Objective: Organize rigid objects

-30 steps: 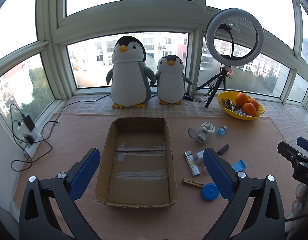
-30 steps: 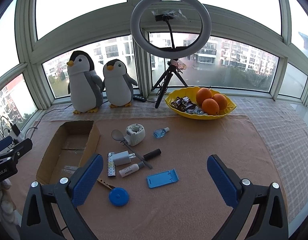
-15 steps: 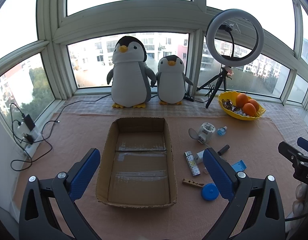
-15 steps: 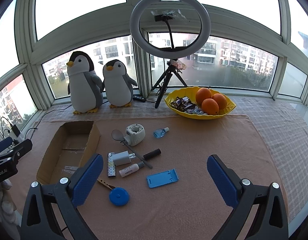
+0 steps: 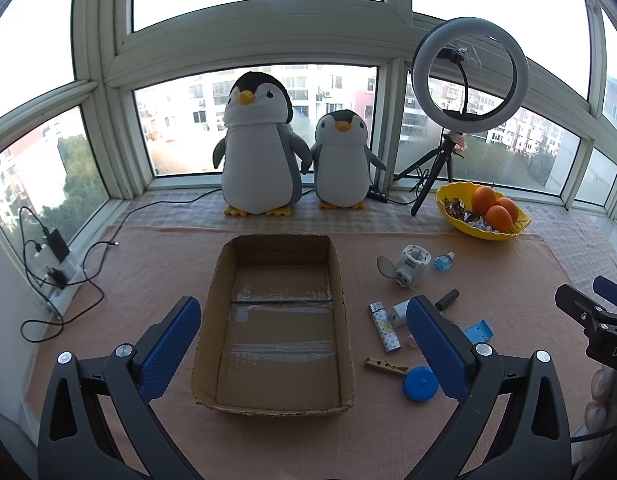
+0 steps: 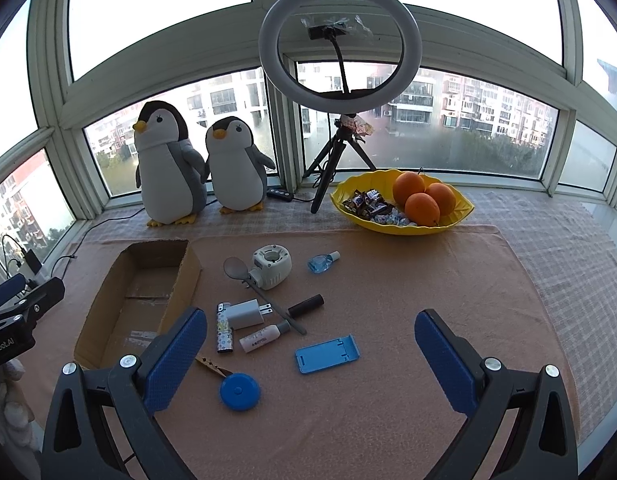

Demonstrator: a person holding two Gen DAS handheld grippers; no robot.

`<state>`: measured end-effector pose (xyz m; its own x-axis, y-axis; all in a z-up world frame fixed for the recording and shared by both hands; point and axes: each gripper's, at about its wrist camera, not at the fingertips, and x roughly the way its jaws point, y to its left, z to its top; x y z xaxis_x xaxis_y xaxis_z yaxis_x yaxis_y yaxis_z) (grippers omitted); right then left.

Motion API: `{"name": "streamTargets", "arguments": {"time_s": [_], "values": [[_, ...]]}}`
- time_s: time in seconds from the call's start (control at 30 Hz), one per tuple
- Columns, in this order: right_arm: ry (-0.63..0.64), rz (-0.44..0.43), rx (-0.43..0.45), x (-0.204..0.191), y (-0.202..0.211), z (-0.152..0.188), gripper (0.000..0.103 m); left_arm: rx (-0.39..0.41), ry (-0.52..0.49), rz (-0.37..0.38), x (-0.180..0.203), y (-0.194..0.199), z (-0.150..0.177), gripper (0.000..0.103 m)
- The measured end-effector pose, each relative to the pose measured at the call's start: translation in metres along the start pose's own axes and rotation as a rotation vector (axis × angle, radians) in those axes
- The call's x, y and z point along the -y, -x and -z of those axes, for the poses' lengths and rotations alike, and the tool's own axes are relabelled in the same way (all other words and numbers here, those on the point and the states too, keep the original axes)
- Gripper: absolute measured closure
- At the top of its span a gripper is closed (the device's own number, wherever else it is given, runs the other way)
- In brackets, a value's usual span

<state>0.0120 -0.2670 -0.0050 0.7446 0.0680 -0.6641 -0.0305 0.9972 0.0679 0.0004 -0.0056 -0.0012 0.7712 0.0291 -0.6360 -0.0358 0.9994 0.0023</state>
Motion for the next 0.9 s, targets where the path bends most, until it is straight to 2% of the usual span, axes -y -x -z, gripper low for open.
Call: {"name": "streamTargets", "arguments": {"time_s": [0.63, 0.9], "values": [[-0.006, -0.004, -0.007, 0.000, -0.003, 0.002, 0.000, -0.003, -0.001, 0.002, 0.001, -0.001, 0.002, 0.001], [-0.058, -0.033, -0.022, 0.004, -0.010, 0.006, 0.000, -0.024, 0.002, -0.010, -0.005, -0.011, 0.008, 0.001]]}}
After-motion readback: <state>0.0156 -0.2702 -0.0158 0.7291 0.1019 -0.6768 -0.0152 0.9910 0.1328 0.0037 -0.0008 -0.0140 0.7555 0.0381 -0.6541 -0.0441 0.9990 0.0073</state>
